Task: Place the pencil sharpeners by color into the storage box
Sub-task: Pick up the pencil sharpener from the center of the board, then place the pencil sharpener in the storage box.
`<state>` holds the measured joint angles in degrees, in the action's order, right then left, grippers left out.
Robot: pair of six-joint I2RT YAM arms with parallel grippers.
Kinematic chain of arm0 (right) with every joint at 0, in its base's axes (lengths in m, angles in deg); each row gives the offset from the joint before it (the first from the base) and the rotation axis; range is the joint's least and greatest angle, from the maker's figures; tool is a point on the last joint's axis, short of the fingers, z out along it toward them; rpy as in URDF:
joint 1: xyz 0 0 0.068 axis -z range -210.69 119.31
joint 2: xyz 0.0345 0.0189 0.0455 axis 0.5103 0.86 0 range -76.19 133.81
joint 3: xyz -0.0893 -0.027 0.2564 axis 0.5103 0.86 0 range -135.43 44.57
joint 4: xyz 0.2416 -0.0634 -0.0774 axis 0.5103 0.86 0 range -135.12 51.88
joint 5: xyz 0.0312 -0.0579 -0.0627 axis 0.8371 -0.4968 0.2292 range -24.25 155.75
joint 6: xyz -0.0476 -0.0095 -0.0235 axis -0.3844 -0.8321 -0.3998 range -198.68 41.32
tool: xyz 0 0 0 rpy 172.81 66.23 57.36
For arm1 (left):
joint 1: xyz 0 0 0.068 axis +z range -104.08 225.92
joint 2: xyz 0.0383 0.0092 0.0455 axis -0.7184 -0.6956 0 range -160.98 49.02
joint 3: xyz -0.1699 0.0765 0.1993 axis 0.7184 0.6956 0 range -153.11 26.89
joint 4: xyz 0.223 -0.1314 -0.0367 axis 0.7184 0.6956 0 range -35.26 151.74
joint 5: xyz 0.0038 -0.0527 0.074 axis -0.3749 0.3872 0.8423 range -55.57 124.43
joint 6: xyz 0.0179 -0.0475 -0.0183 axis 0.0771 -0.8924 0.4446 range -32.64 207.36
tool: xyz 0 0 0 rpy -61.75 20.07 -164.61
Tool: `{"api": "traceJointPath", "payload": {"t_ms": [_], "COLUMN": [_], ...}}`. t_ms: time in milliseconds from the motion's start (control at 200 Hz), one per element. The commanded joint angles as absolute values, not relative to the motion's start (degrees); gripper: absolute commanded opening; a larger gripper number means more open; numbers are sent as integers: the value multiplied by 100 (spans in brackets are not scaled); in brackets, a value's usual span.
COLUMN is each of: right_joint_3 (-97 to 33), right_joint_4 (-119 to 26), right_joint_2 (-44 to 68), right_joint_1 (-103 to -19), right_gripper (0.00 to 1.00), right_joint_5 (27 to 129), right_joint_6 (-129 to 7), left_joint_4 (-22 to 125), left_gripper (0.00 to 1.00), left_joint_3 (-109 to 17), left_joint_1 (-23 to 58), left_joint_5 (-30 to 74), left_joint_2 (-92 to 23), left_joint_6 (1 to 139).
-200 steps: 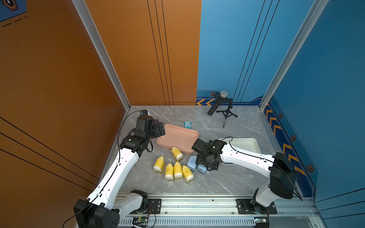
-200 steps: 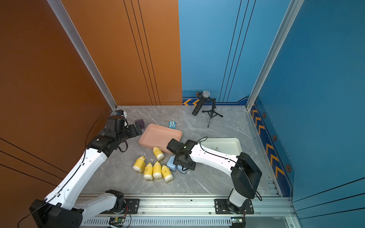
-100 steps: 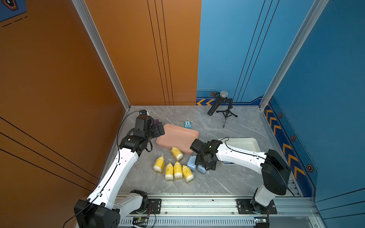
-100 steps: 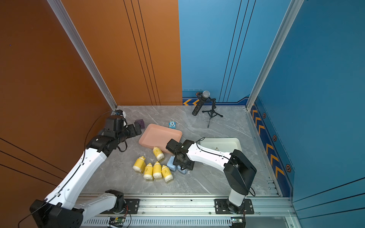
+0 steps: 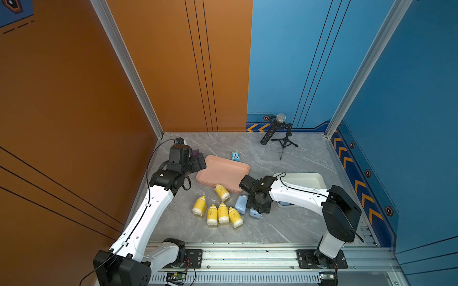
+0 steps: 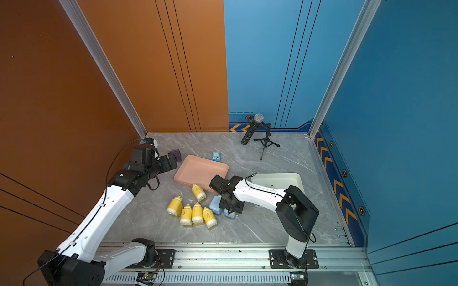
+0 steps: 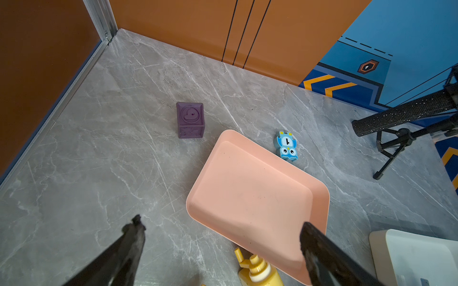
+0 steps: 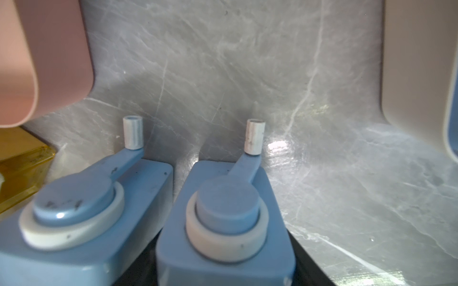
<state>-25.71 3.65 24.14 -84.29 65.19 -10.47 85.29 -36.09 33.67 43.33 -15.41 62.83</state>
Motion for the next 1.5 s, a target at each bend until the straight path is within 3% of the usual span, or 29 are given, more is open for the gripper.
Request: {"api": "traceJointPath", "payload": {"t_ms": [0, 300, 671, 1106, 1491], "right_joint_3": [-2445, -2302, -2643, -3666, -3955], "right_joint_4": [360, 387, 1598, 3394, 3622], "right_joint_2": [2550, 2361, 1637, 664, 520], "right_joint_1": [-8395, -8390, -7999, -6335, -4589], "right_gripper": [58, 43, 39, 38, 35], "right_joint_5": [6573, 6618, 6495, 6003, 5687], "right_joint_6": [-1183, -1519, -3079, -5098, -6318], "left_joint_4": [8580, 8576, 8570, 8570, 8576], "left_gripper": [98, 98, 98, 98, 98], "left_joint_3": [-3581, -3581, -3577, -3550, -3566], "left_joint_1": [3423, 3442, 3423, 3397, 3379], "left_joint_5": [4238, 4242, 4275, 4395, 4363], "left_joint_2": [-1567, -1576, -1576, -1594, -1620], "left_joint_6": [6232, 6225, 6223, 6249, 6258]}}
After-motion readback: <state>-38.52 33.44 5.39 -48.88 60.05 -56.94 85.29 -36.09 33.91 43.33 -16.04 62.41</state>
